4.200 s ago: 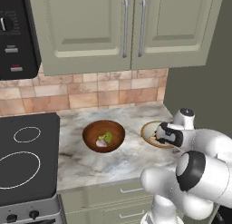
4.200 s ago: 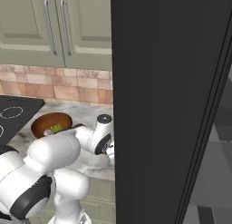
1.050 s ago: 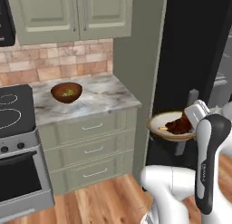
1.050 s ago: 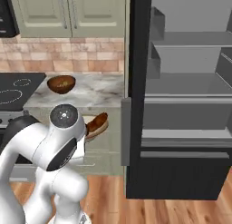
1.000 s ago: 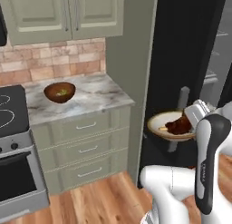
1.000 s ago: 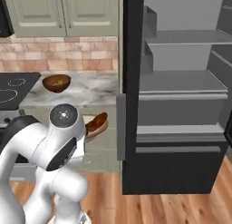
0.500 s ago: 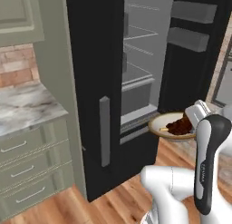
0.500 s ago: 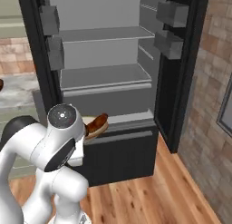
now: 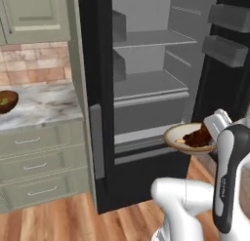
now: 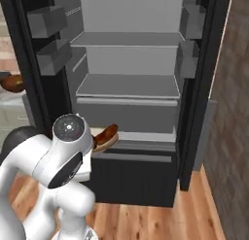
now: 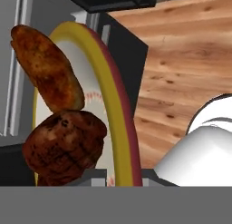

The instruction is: Place the bowl with the broccoli and garlic on the second highest shelf of the fridge. Place the bowl with the steak and chicken drumstick on the top shelf of the fridge.

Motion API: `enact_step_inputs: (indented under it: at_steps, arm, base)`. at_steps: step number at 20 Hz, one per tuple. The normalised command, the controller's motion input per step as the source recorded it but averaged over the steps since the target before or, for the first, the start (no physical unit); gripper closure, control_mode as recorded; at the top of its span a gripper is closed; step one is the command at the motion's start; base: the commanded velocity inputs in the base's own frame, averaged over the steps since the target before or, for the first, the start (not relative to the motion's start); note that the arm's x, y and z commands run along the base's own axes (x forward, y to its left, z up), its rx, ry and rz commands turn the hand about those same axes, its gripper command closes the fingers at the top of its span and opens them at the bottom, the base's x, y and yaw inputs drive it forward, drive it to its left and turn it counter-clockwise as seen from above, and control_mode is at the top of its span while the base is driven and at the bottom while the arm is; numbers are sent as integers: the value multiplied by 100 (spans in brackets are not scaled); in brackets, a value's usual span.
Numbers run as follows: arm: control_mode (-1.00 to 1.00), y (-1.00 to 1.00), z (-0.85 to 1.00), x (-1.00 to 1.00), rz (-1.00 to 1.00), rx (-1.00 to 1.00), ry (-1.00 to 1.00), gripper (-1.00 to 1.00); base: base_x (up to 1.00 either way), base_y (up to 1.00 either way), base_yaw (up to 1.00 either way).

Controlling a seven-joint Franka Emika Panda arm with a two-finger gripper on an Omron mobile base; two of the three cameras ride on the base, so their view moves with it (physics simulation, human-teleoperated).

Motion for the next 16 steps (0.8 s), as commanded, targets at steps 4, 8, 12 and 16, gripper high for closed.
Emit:
enact_step_inputs:
  at_steps: [4,8,12,16]
  arm:
    - [100,0,0,0,0,0,0,100]
    - [100,0,0,0,0,0,0,100]
    - [100,0,0,0,0,0,0,100]
    - [100,0,0,0,0,0,0,100]
  base:
    - [77,-13,34]
    - [78,-39,17]
    - [60,-63,4]
    - [99,-14,4]
